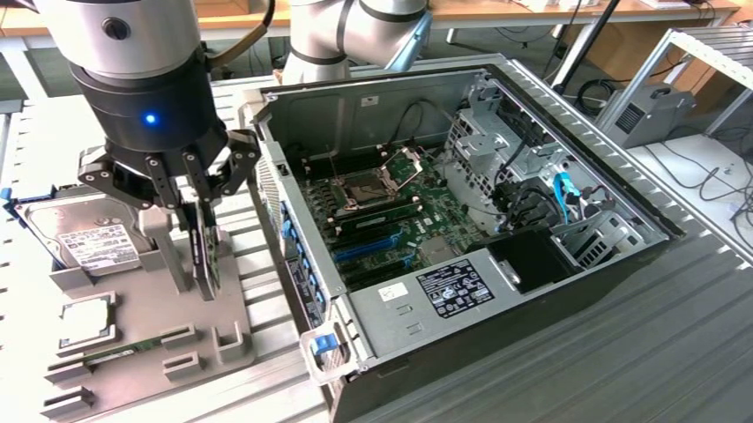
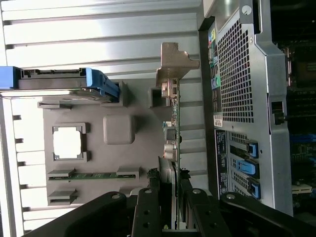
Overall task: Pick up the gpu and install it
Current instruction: 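Pick up the gpu and move the gpu toward the slot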
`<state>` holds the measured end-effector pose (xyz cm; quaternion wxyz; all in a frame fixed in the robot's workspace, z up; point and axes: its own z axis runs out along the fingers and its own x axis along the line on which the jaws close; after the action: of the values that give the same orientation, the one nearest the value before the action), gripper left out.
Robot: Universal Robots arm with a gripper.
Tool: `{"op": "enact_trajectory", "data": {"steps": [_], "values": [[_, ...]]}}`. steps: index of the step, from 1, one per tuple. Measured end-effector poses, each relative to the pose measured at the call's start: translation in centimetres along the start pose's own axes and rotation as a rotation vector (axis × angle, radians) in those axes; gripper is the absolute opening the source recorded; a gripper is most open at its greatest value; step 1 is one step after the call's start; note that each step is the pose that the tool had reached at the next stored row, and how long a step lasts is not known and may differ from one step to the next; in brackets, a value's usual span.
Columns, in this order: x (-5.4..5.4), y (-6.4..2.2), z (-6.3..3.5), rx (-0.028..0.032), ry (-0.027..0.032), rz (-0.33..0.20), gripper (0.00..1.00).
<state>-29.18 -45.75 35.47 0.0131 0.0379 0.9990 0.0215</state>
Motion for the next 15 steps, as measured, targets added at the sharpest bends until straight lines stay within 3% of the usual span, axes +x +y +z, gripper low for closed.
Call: {"op": "enact_trajectory", "data": {"steps": [15], "values": [[-0.01,0.01,-0.32,0.0000,0.0000,0.000,0.26]]}}
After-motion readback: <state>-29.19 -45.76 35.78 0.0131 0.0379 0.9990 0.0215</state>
